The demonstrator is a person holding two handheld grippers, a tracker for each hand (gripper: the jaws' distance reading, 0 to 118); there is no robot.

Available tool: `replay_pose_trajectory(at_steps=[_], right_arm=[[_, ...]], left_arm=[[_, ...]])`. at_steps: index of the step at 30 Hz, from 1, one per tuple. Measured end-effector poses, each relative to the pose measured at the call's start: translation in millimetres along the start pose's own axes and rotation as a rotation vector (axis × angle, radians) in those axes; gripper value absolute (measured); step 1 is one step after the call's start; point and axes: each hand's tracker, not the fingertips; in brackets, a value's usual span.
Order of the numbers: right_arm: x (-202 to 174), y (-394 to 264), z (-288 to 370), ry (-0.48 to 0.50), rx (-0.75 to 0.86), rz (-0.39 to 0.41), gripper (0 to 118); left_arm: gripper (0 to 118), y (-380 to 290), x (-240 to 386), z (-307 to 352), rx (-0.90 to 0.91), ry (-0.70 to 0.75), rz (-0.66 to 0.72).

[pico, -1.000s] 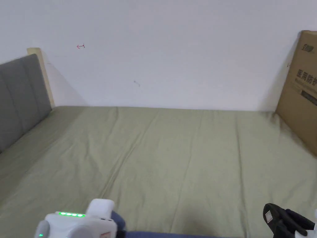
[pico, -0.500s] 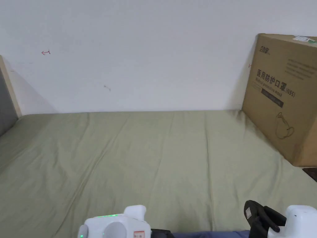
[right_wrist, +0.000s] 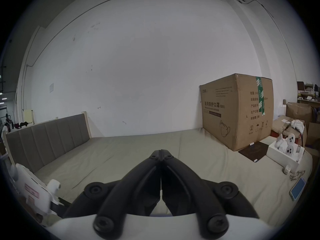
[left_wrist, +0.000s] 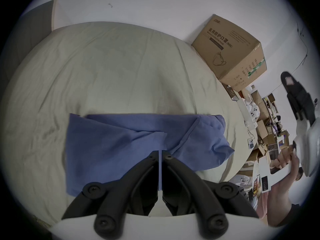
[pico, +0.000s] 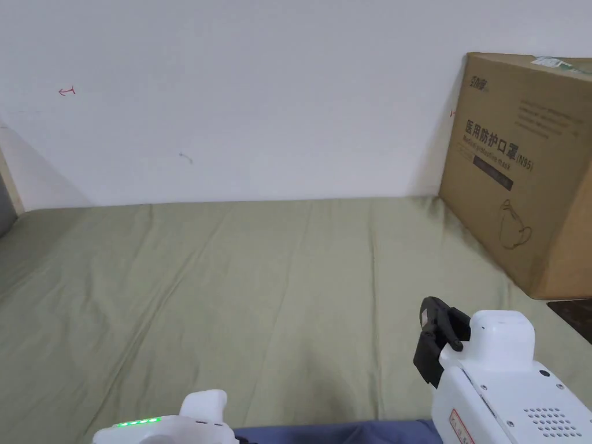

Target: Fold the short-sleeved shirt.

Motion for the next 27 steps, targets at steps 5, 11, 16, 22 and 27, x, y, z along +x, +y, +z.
replay_pose_trajectory(at_steps=[5,11,16,22,27], right_arm=[[0.3,0.2,4.2,0.02,-0.013,0.031,0],[2.8,-4.0,-3.9,-0.002,-0.027,0.044,0],[2.3,-7.8,-19.4,-0.121,0.032,0.005,0],[5.9,10.6,-13.8,-0.116,0.05,-0.038,0],[-1.2,22.6,-4.0,-0.044,0.038,-0.028,0]], left_arm=[[2,-4.8,10.1,-67.6,-0.129,0.09,-0.046],[2,-17.5,13.7,-87.7,-0.136,0.127,-0.047],[2,-12.0,0.2,-47.1,-0.107,-0.284,0.161],[2,-1.7,-48.3,51.5,0.055,-0.212,0.074],[28,3.7,-138.8,73.3,-0.018,-0.149,0.186]])
